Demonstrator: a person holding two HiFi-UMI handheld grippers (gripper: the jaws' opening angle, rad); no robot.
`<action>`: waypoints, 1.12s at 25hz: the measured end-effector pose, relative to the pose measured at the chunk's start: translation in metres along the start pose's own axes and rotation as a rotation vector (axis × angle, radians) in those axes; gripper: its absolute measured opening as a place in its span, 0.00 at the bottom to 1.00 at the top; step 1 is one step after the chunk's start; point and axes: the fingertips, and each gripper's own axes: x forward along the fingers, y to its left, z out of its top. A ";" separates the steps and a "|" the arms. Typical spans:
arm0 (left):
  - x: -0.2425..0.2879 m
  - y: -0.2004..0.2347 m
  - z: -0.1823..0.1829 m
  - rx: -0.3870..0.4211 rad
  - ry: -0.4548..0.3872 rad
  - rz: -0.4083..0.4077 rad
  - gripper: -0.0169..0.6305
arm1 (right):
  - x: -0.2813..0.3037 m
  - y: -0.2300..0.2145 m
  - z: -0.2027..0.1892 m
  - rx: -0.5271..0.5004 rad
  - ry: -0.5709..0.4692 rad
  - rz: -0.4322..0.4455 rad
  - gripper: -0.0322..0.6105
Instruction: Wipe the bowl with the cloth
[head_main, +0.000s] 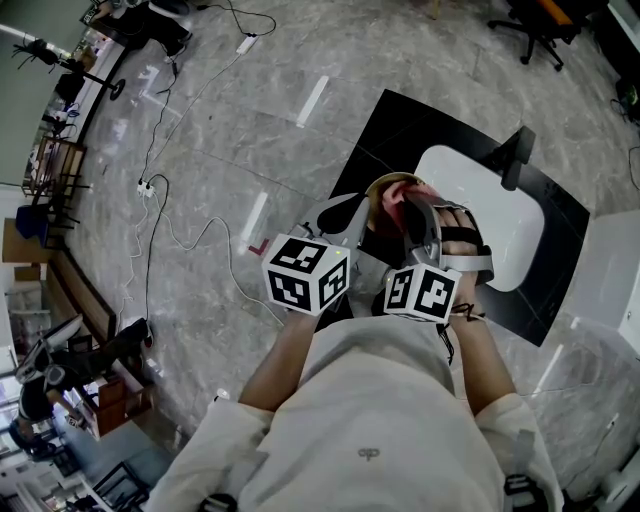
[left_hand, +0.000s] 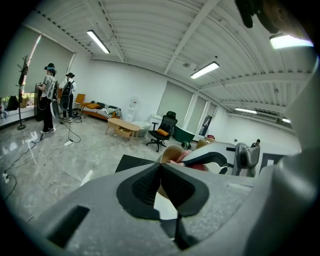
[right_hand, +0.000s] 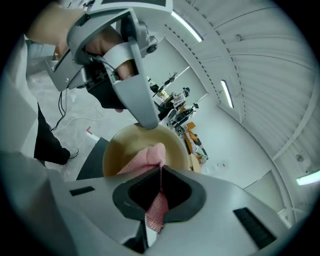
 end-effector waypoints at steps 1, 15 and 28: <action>0.000 -0.001 0.000 0.002 0.001 -0.002 0.05 | 0.000 -0.003 0.001 -0.002 -0.003 -0.011 0.07; 0.002 -0.016 -0.006 0.024 0.031 -0.030 0.05 | -0.006 -0.015 0.028 0.009 -0.065 -0.036 0.07; -0.008 0.012 -0.009 -0.008 0.023 0.034 0.05 | -0.004 -0.020 0.002 0.107 0.006 -0.053 0.07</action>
